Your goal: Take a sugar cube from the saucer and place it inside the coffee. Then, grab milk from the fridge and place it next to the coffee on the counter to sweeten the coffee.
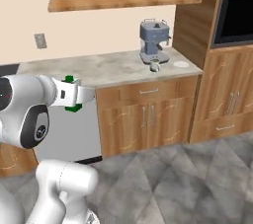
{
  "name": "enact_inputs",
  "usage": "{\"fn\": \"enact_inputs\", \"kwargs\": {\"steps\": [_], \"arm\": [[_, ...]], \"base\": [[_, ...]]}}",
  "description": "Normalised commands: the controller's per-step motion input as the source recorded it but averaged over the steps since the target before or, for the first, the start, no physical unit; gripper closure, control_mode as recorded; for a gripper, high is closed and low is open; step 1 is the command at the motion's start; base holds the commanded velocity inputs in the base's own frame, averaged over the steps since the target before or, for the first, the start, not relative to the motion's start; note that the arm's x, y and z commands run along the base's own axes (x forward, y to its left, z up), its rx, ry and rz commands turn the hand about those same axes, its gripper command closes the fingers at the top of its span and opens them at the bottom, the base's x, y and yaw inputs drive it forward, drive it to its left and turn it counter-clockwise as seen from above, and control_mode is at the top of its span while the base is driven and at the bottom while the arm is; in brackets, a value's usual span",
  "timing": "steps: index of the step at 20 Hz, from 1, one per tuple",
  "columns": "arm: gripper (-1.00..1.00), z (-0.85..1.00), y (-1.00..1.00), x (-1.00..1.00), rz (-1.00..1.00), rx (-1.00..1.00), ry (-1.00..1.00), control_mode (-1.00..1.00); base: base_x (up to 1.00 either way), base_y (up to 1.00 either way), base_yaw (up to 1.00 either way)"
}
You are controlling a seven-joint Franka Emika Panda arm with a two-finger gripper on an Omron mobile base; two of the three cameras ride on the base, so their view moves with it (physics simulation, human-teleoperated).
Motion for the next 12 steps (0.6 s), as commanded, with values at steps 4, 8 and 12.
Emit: {"fn": "enact_inputs", "kwargs": {"steps": [4, 8, 12], "arm": [[1.0, 0.0, 0.0, 0.0, 0.0, 0.0, 0.0, 1.0], [1.0, 0.0, 0.0, 0.0, 0.0, 0.0, 0.0, 1.0], [1.0, 0.0, 0.0, 0.0, 0.0, 0.0, 0.0, 1.0]], "base": [[1.0, -0.42, 0.18], [1.0, -0.47, 0.23], [0.98, -0.51, 0.28]]}}
